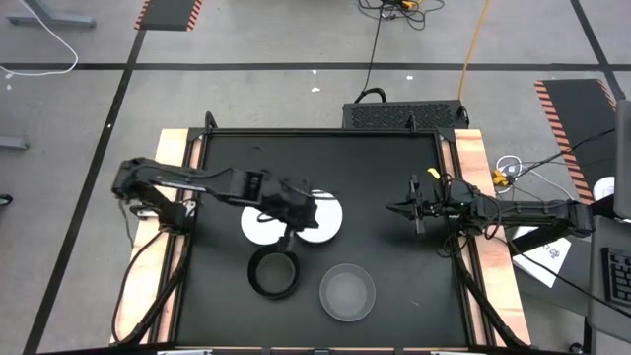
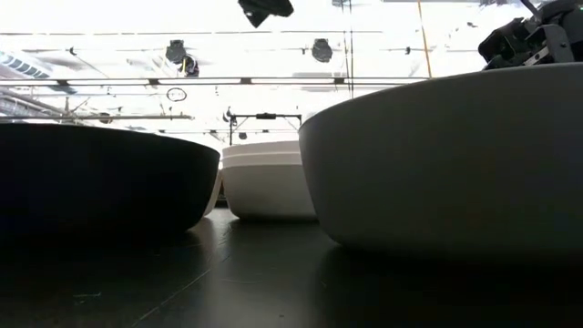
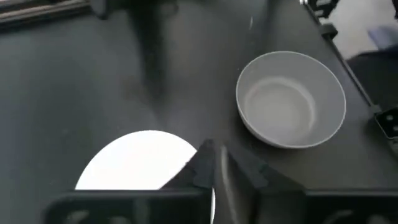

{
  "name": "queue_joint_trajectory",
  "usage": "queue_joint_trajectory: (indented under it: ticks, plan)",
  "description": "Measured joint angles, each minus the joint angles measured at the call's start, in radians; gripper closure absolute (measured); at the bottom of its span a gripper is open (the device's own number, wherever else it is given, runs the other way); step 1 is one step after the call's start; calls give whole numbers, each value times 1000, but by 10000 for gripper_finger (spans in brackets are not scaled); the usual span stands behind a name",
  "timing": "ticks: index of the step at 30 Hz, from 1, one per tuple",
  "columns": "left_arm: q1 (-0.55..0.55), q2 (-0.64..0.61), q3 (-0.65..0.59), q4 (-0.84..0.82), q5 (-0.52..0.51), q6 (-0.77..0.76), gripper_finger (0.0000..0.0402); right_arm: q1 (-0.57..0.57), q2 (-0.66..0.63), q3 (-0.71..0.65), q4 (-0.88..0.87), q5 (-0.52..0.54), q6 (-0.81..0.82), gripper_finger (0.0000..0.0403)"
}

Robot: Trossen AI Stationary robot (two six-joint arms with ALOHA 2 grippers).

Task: Nest bowls inside each other
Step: Stack the gray bowl into the white bowl

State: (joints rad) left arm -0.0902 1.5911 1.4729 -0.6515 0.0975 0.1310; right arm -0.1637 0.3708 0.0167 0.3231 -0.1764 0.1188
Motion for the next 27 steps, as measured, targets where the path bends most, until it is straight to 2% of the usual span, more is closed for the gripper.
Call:
queue_joint_trajectory:
  ticks: [7,15,23,27]
  plan:
    - [22,-220,-248,145,-39,-66,397,0,-1,0,14,0,0,403]
    - [24,-447,-555,425,-57,-111,399,0,-1,0,31,0,3,403]
    - [24,-678,-822,609,-132,-156,400,0,-1,0,31,0,4,403]
    - [24,-791,-955,689,-222,-182,400,0,-1,0,30,0,1,403]
